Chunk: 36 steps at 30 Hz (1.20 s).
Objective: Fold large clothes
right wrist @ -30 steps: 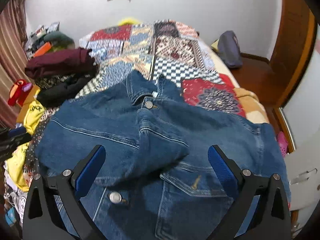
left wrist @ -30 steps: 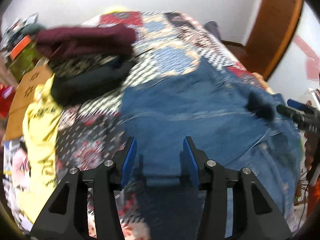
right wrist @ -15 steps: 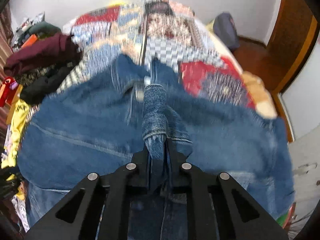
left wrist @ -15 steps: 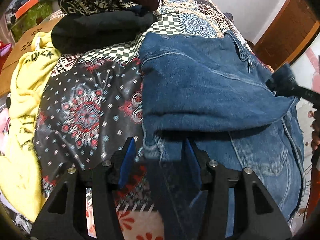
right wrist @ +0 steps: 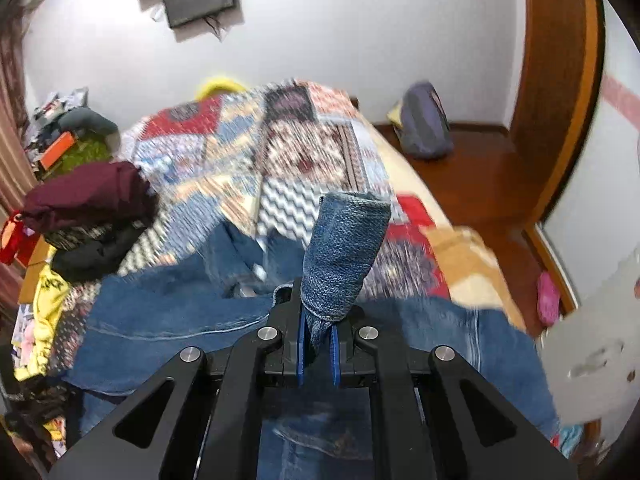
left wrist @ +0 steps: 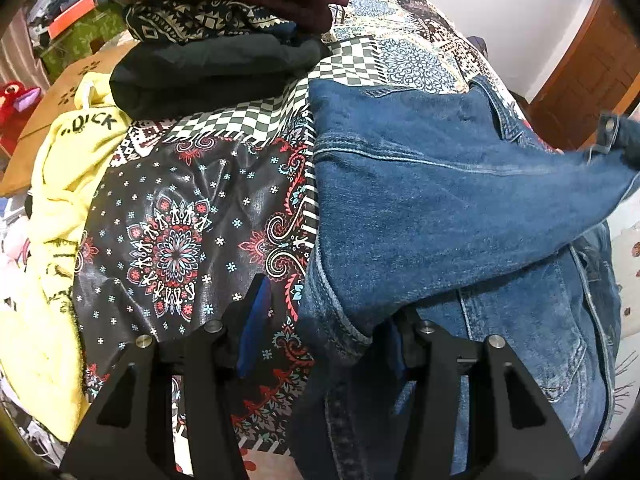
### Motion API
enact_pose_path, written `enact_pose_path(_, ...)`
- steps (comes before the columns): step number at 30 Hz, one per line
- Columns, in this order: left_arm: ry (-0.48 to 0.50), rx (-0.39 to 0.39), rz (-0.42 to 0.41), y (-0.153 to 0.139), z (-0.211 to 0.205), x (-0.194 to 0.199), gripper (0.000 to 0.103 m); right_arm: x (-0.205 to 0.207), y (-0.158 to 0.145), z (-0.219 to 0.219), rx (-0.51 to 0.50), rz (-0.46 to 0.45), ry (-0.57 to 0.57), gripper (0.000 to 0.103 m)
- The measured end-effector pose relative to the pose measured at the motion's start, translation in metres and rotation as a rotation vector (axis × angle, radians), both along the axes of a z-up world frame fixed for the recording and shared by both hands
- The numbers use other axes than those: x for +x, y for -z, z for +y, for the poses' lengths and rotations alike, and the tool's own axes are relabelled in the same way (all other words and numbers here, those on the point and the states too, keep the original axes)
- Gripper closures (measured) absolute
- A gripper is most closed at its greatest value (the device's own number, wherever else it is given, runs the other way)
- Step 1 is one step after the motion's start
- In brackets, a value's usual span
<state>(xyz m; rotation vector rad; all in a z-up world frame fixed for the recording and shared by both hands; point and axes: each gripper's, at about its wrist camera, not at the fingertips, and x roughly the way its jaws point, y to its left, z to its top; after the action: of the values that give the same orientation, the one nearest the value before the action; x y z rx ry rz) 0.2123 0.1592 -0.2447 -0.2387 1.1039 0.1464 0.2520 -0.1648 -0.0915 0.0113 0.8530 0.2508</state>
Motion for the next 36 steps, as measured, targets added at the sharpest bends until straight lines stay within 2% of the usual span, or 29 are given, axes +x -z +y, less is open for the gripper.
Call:
enact_pose_path(4, 0.012, 0.005, 0.013, 0.004, -0.003, 0.0, 0.051, 0.003, 0.043, -0.02, 0.009, 0.108, 0.027, 0.095)
enact_pose_path(7, 0.019, 0.026, 0.015, 0.005, -0.007, -0.002, 0.049, -0.002, 0.066, -0.024, -0.034, 0.121, 0.035, 0.095)
enact_pose_path(10, 0.02, 0.056, 0.016, 0.004, -0.012, -0.004, 0.049, -0.007, 0.079, -0.031, -0.037, 0.172, 0.037, 0.094)
enact_pose_path(12, 0.021, 0.065, 0.015, 0.003, -0.014, -0.006, 0.05, -0.009, 0.086, -0.035, -0.028, 0.197, 0.046, 0.091)
enact_pose_path(14, 0.027, 0.069, 0.014, 0.001, -0.015, -0.009, 0.049, -0.011, 0.088, -0.04, -0.036, 0.223, 0.065, 0.073)
enact_pose_path(17, 0.032, 0.076, 0.006, -0.006, -0.017, -0.016, 0.05, -0.015, 0.087, -0.054, -0.06, 0.239, 0.106, 0.059)
enact_pose_path(21, 0.034, 0.095, -0.027, -0.025, -0.019, -0.025, 0.05, -0.023, 0.078, -0.069, -0.03, 0.239, 0.122, 0.055)
enact_pose_path(26, 0.041, 0.135, -0.107, -0.059, -0.025, -0.025, 0.05, -0.033, 0.058, -0.083, -0.049, 0.179, 0.145, 0.053)
enact_pose_path(29, 0.067, 0.165, -0.162, -0.079, -0.033, -0.017, 0.05, -0.038, 0.043, -0.093, -0.011, 0.141, 0.17, 0.043)
enact_pose_path(33, 0.1, 0.184, -0.214, -0.097, -0.046, -0.001, 0.049, -0.04, 0.023, -0.105, 0.027, 0.086, 0.198, 0.039)
enact_pose_path(36, 0.137, 0.188, -0.245, -0.108, -0.063, 0.017, 0.05, -0.044, 0.012, -0.115, 0.041, 0.05, 0.214, 0.031)
